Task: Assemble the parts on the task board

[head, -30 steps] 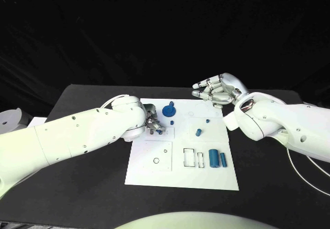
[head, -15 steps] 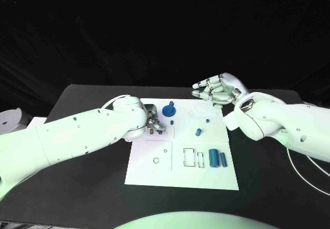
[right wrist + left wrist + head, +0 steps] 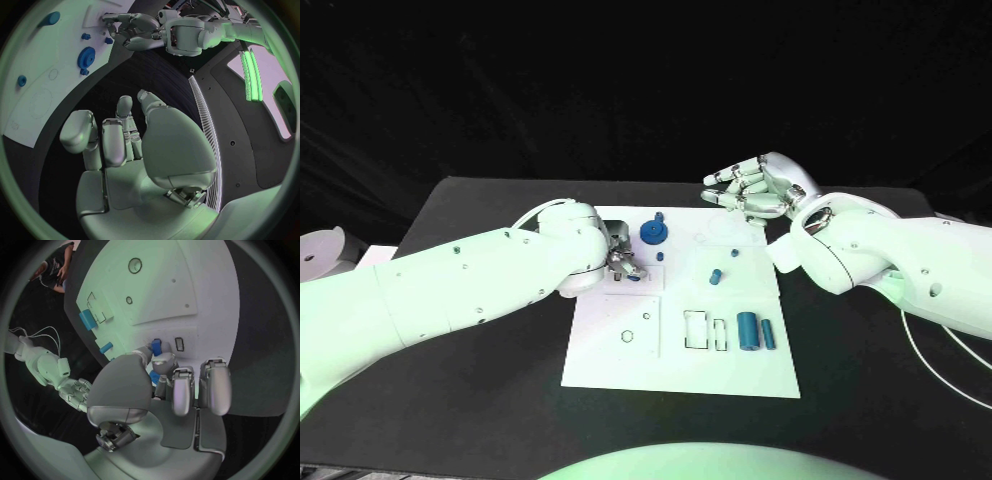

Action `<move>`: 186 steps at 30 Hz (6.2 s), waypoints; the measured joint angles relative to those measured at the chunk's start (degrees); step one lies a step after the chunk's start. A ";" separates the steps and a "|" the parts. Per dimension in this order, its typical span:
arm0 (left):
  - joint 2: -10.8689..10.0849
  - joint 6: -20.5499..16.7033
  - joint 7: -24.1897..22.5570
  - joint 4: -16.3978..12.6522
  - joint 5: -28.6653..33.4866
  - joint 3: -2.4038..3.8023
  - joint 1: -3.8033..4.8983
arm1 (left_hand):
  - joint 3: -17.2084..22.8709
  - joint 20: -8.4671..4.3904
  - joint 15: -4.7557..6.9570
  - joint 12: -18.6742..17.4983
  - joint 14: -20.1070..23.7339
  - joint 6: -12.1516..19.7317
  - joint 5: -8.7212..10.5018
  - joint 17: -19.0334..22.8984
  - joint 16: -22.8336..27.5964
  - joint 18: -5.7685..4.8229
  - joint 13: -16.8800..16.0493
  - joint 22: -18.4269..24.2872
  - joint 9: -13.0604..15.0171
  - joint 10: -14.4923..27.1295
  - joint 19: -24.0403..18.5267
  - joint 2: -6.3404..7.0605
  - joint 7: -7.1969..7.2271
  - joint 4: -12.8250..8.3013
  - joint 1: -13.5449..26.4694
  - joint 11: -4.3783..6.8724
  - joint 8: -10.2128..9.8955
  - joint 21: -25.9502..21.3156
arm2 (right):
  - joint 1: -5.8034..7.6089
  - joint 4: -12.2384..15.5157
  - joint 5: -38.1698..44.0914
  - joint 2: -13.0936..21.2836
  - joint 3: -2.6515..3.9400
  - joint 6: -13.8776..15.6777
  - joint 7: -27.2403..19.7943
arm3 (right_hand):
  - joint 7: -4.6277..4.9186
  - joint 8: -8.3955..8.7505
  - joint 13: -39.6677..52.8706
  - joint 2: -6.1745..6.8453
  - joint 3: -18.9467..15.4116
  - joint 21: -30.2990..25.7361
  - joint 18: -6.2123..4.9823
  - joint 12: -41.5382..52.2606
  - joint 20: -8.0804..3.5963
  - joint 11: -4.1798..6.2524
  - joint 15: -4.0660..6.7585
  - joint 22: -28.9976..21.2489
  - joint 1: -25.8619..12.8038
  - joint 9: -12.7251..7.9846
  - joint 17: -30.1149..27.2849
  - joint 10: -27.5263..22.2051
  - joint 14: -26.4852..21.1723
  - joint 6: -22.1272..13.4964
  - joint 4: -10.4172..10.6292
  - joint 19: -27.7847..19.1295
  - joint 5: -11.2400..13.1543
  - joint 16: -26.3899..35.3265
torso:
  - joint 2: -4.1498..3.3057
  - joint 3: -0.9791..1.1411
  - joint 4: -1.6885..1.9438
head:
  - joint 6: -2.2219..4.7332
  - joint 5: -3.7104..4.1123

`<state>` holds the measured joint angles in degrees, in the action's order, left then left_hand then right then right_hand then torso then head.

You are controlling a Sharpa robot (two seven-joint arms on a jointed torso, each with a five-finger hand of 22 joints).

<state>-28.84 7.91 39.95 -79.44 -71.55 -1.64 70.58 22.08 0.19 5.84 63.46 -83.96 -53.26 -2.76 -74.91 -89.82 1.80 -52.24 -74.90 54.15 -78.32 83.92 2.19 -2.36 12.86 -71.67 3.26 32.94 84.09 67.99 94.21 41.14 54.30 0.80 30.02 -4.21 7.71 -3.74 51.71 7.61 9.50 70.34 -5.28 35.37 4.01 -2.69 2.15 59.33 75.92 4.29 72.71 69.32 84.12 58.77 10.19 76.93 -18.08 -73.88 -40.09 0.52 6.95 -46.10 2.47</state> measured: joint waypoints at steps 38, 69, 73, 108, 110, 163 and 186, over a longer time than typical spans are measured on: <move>2.92 4.28 -0.11 4.96 2.96 0.45 0.64 | 1.42 0.00 0.00 0.78 0.00 -1.35 0.17 0.01 0.00 -0.01 -1.02 0.00 0.86 -0.44 0.00 0.27 0.54 -0.14 2.07 0.02 -0.23 -0.33 | 0.00 0.43 0.00 0.02 0.00 -0.03 -0.03 | 0.00 0.00 0.01 0.00 0.00 0.00 0.00 0.00 0.00 -0.04 0.00 0.00 0.00 -0.01 0.00 0.04 0.00 0.00 0.00 0.00 0.00 0.00 | -0.01 0.02 0.00 | -0.04 0.26; 2.95 4.37 -0.41 6.80 4.64 0.42 0.63 | -3.81 -0.22 0.61 1.77 -0.20 -4.69 0.17 -0.03 0.00 0.00 -1.93 -0.04 3.34 -0.82 0.22 4.84 2.69 0.37 11.92 0.25 -0.38 0.83 | 0.00 0.63 0.00 0.39 0.00 -0.03 0.02 | 0.00 0.00 -0.22 0.00 -0.32 0.00 0.00 0.00 0.00 -0.04 0.00 -0.14 0.00 -0.02 0.00 0.05 0.00 0.00 0.01 0.00 0.00 0.00 | 0.02 0.00 0.00 | -0.09 0.35; 2.66 4.37 -0.55 6.57 4.68 0.42 0.62 | -5.87 -0.42 0.82 2.12 0.00 -4.91 0.17 -0.03 0.00 0.01 -2.17 -0.04 3.81 -1.03 0.01 5.46 2.66 1.39 12.54 0.45 -0.37 1.12 | 0.00 0.63 0.00 0.44 0.00 -0.03 0.02 | 0.00 0.00 -0.26 0.00 -0.32 0.00 0.00 0.00 0.00 -0.05 0.00 -0.14 0.00 -0.02 0.00 0.05 0.00 0.00 0.01 0.00 0.00 0.00 | 0.02 0.01 0.00 | -0.08 0.36; -4.11 -1.35 -0.17 0.61 14.25 3.22 2.99 | -20.86 1.06 -1.43 -12.76 -0.05 1.66 -0.17 -0.01 0.74 0.92 16.02 -0.01 -2.18 10.68 0.19 2.36 -0.84 3.71 9.47 -2.73 -9.42 -11.36 | -0.56 -1.04 -0.06 -0.12 -0.28 -0.14 0.03 | 0.00 0.00 -0.32 -0.24 -0.48 -0.24 0.00 0.00 0.00 0.07 0.00 -0.24 -0.24 -0.02 0.00 -0.07 0.00 0.00 0.17 0.00 0.00 0.22 | 0.24 0.07 0.05 | 1.28 0.08; -4.71 -1.19 -0.14 0.99 15.70 3.38 4.20 | -22.16 1.69 -1.56 -13.66 -0.10 2.15 -0.17 -0.01 1.39 1.79 16.94 -0.02 -4.31 11.51 0.05 2.00 -1.69 3.60 8.10 -3.27 -11.05 -13.04 | -0.76 -1.24 -0.07 -0.17 -0.30 -0.15 0.03 | 0.00 0.00 -0.31 -0.24 -0.64 -0.24 0.01 0.00 0.00 0.06 0.00 -0.24 -0.24 -0.02 0.00 -0.06 0.00 0.00 0.33 0.00 0.00 0.22 | 0.25 0.10 0.06 | 1.42 -0.01; 6.64 8.49 -4.55 22.66 4.70 1.19 4.69 | -25.63 1.83 -1.77 -3.76 -0.14 -4.90 -0.16 0.01 0.00 0.88 6.44 0.00 -16.32 4.39 0.01 -3.68 -0.80 2.87 0.21 -2.13 -13.70 -3.83 | -1.13 -1.98 0.03 -1.24 -0.32 -0.17 -0.05 | 0.00 0.00 -0.36 -0.23 -0.63 -0.23 0.01 0.00 0.00 0.01 0.00 -0.22 -0.23 -0.02 0.00 -0.01 0.00 0.00 0.33 0.00 -0.23 0.22 | -0.04 -0.12 -0.08 | 1.57 -0.60; 6.94 6.77 -4.14 22.93 5.53 1.21 4.63 | -24.12 1.62 -1.64 -3.36 0.00 -5.10 -0.16 0.01 0.00 0.89 6.11 0.00 -14.49 3.78 0.21 -4.22 -0.60 3.26 -0.32 -1.92 -12.87 -3.54 | -1.13 -1.94 0.08 -1.31 -0.32 -0.18 -0.09 | 0.00 0.00 -0.41 -0.23 -0.63 -0.23 0.01 0.00 0.00 0.00 0.00 -0.22 -0.23 -0.02 0.00 0.00 0.00 0.00 0.33 0.00 -0.23 0.22 | 0.00 -0.14 -0.03 | 1.52 -0.39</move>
<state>-21.90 14.69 35.81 -56.51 -66.03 -0.43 75.21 -2.04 1.81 4.20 60.10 -83.96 -58.36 -2.93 -74.90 -89.83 2.69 -46.13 -74.91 39.66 -74.54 84.13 -2.02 -2.96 16.13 -72.00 1.33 20.06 80.54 66.86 92.27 41.23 52.99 0.48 29.84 -4.30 7.71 -3.74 51.30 7.38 8.87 70.11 -5.27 35.37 4.01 -2.68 2.15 59.11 75.69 4.27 72.71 69.32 84.12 58.77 10.51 76.93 -18.31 -73.66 -40.09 0.38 6.93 -44.58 2.08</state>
